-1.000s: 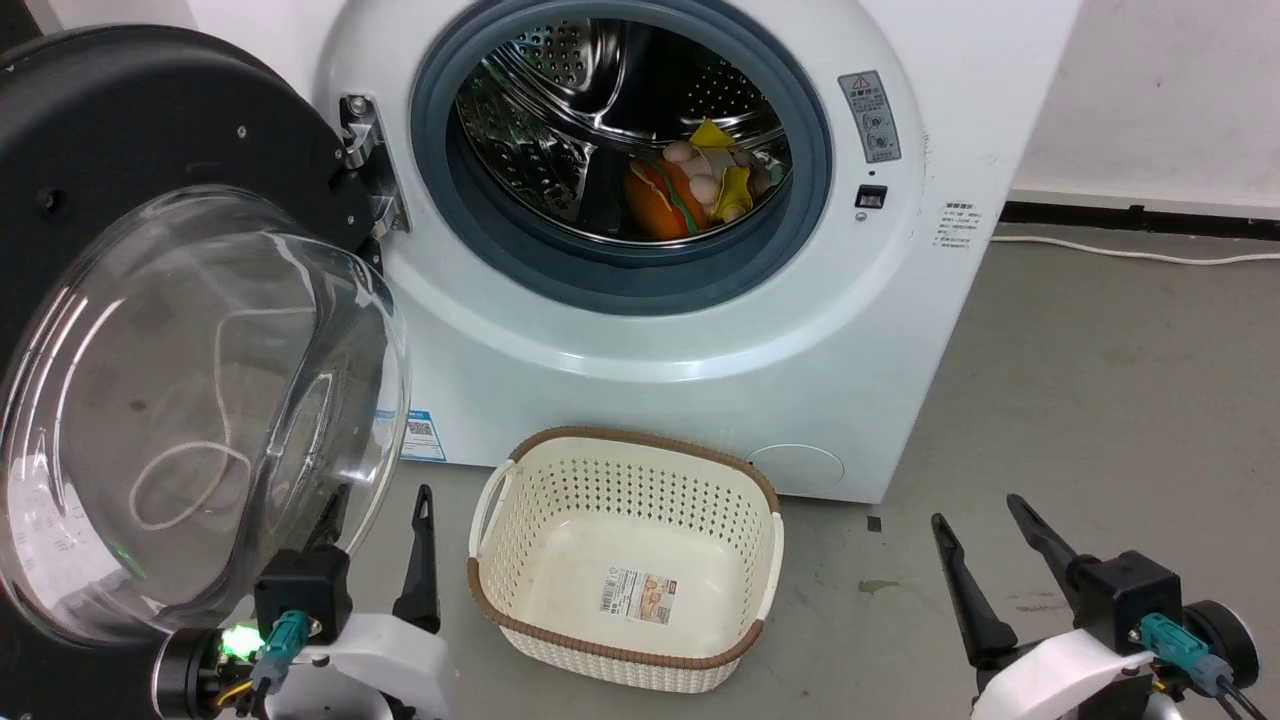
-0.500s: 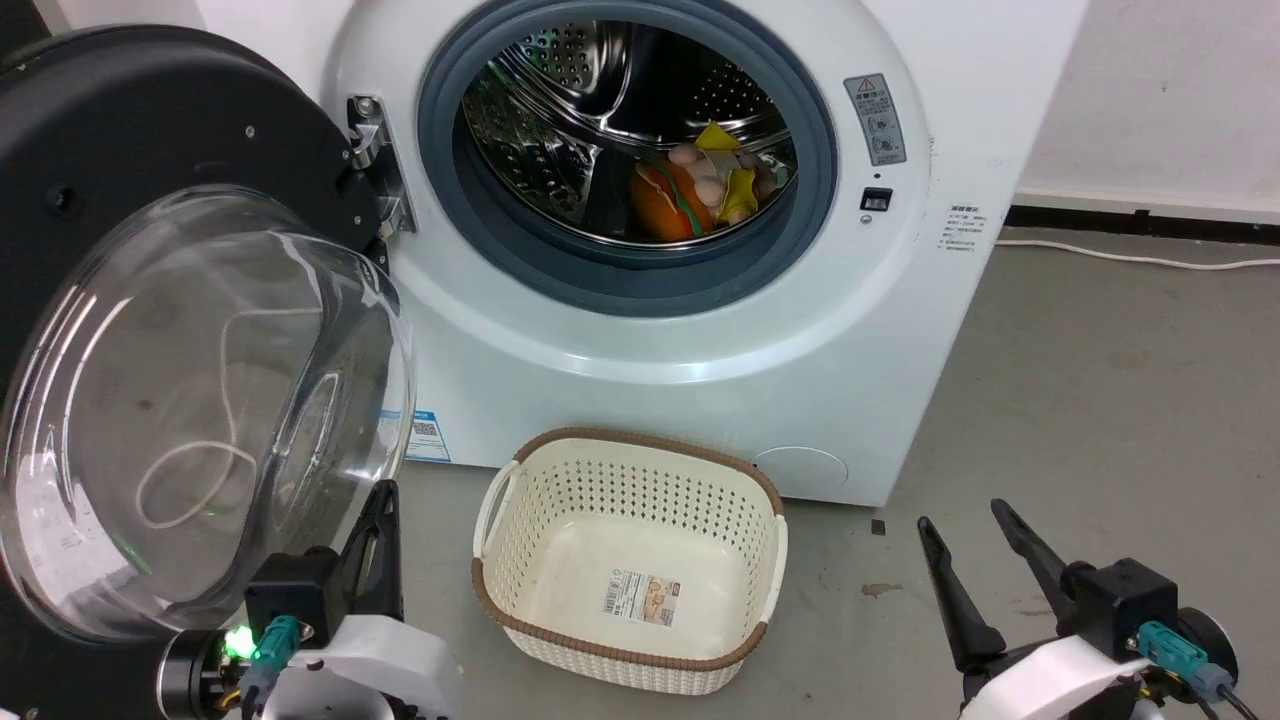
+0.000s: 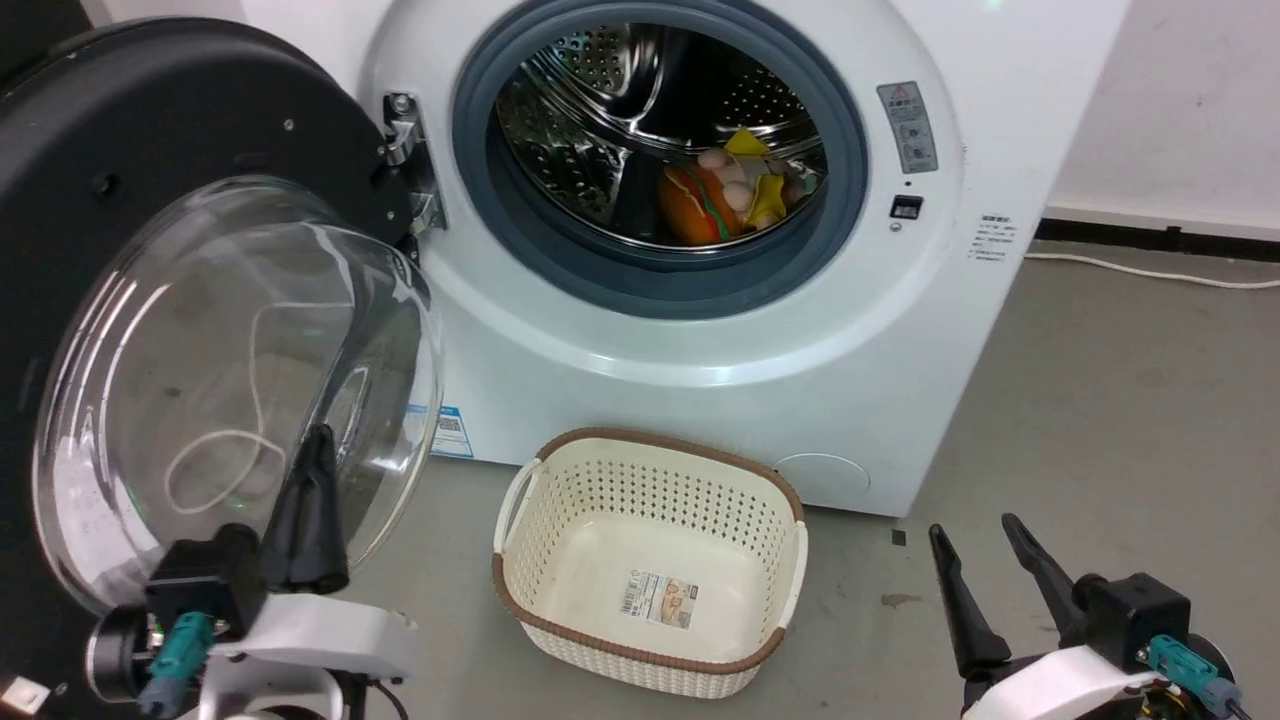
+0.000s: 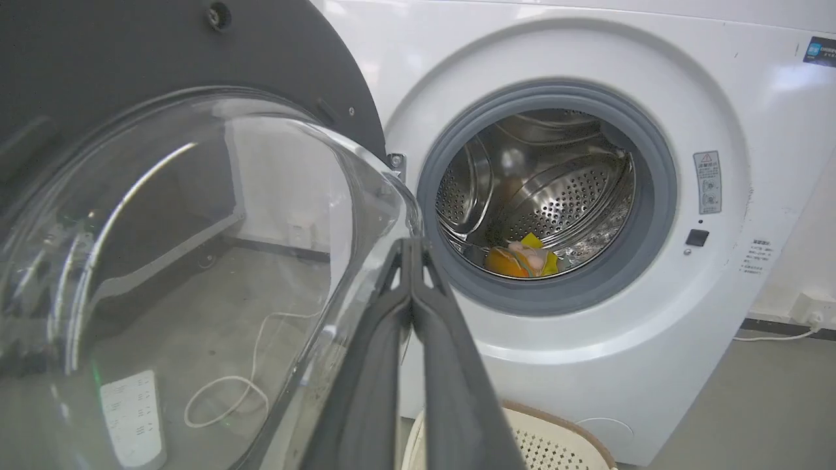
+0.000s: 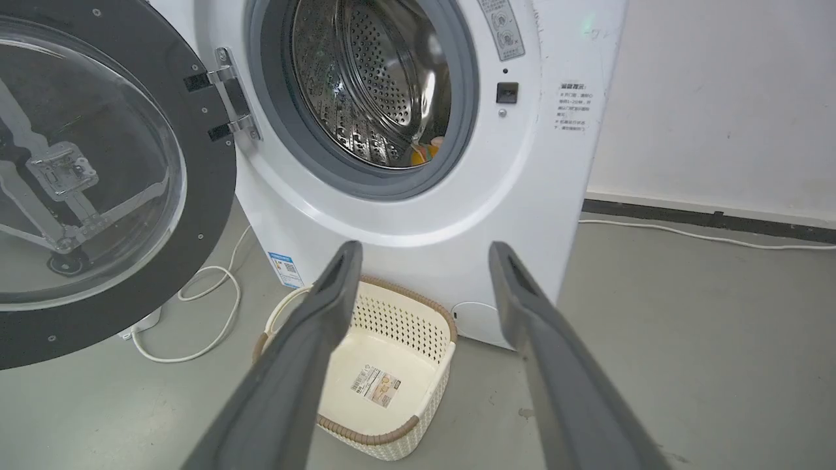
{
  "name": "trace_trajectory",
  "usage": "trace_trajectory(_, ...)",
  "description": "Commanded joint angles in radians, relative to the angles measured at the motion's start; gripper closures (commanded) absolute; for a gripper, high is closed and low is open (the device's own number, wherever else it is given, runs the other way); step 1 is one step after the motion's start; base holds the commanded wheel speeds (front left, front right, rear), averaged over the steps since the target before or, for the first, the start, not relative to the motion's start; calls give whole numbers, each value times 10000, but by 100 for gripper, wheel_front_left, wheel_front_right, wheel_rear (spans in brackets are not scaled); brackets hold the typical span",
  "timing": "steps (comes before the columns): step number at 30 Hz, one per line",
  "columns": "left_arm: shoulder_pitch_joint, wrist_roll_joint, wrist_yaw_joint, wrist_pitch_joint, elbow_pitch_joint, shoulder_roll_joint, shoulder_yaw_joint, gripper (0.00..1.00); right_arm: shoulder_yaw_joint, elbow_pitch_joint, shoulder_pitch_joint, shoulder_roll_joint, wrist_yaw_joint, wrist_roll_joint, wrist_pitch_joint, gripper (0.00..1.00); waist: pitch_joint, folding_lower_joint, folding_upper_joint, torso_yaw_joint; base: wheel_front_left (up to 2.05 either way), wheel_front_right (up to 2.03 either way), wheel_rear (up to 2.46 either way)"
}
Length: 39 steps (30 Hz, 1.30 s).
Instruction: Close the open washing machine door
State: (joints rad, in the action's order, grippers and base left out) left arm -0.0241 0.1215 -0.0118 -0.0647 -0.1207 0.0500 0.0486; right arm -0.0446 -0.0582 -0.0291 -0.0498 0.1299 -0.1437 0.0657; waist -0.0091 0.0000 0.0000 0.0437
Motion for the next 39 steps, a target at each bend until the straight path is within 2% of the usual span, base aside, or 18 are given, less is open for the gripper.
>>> trace_trajectory(1, -170, 112, -32, -121, -156, 13, 115, 100, -24, -63, -109, -1, 2, -153, 111, 0, -8, 0, 0, 68, 0, 0, 0)
trace_trajectory(16, -577, 796, 26, -413, -1305, 509, 1751, 100, 46, -238, -219, -2, 3, -660, 404, 0, -21, 0, 0, 895, 0, 0, 0)
trace_trajectory(23, -703, 1225, 272, -546, -1716, 889, 3104, 100, 80, -331, -264, -2, 4, -909, 550, 0, 27, 0, 0, 1289, 0, 0, 0)
trace_trajectory(27, -850, 1670, 490, -655, -1794, 1056, 4313, 100, 58, -433, -294, -2, 4, -1096, 655, 0, 45, 0, 0, 1534, 0, 0, 0)
trace_trajectory(28, -850, 1670, 490, -655, -1794, 1056, 4313, 100, 58, -433, -294, -2, 4, -1096, 655, 0, 45, 0, 0, 1534, 0, 0, 0)
trace_trajectory(31, -886, 2130, 502, -595, -1461, 1082, 4757, 100, 66, -492, -319, -2, 4, -1216, 717, 0, 55, 0, 0, 1688, 0, 0, 0)
trace_trajectory(34, -872, 2572, 346, -241, -732, 1278, 4802, 100, 67, -552, -344, -2, 4, -1314, 780, 0, 80, 0, 0, 1844, 0, 0, 0)
trace_trajectory(38, -926, 2792, 182, 88, 387, 1782, 4846, 100, 40, -620, -300, -3, 5, -1376, 863, 0, 183, 0, 0, 1968, 0, 0, 0)
trace_trajectory(39, -1073, 2938, -3, 329, 1153, 2183, 4739, 100, 63, -653, -252, -3, 5, -1393, 926, 0, 286, 0, 0, 2042, 0, 0, 0)
